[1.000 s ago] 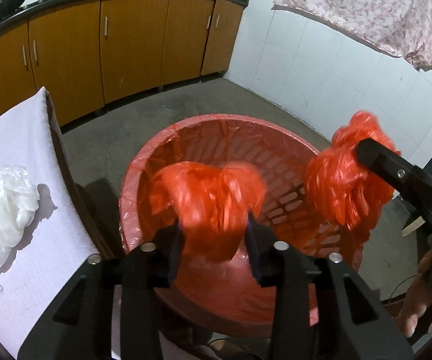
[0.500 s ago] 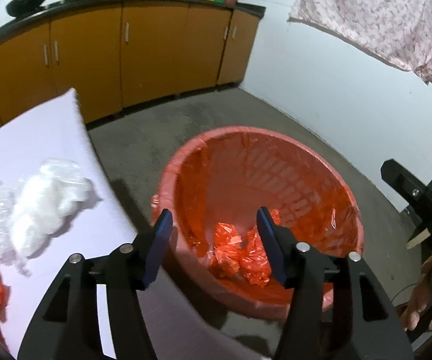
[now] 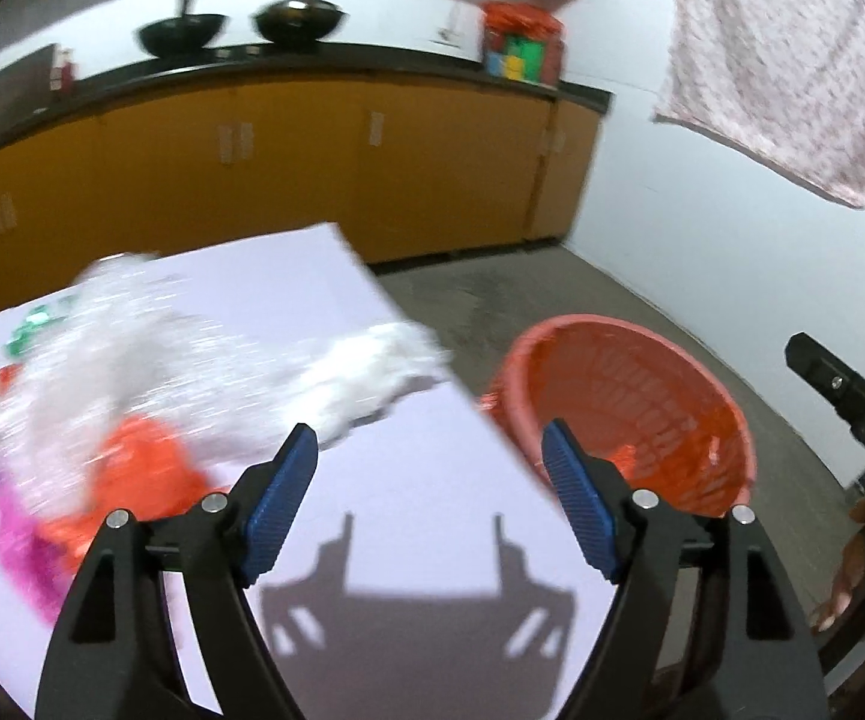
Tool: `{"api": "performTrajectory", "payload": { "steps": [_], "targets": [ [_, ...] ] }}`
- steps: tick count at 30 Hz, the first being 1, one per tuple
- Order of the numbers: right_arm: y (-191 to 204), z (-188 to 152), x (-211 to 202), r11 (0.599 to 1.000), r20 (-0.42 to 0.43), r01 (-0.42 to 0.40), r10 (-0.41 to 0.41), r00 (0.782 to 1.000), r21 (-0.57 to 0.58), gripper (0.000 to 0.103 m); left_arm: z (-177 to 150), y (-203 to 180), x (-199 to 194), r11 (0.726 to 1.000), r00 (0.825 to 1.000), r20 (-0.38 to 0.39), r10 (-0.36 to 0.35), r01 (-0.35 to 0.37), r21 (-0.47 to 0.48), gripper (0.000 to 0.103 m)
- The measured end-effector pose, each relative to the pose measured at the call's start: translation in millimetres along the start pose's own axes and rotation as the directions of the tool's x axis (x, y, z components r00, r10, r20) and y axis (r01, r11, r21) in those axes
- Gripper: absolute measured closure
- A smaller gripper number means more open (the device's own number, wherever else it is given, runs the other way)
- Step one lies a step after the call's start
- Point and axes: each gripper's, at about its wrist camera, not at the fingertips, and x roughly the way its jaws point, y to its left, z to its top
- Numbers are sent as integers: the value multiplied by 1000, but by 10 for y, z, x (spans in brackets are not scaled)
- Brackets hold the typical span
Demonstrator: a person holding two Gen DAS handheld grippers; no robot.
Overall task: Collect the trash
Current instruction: 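Grasp the white plastic bag with the right gripper while the left grasps a clear bag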
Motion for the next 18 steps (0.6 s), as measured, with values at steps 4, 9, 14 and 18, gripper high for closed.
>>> {"api": "performTrajectory", "payload": {
  "steps": [4,9,14,18],
  "targets": [
    [280,-140,-38,999,-28,-51,50,998,-19,13,-169,417,-252,992,993,29,111,-109,-59,21],
    [691,-347,-2,992,-85,-122,118,989,-37,13,-366,881,-507,962,966,54,254,-247,-115,20],
    [1110,-506,65,981,-129,-183,174,976,-63,13,-557,1386,-627,920,931,30,363,-353,-169,20],
    [1386,-540,181,974,-158,-211,197,968,-79,19,-617,1792,-674,889,913,10,408,-394,-231,20]
  ]
}}
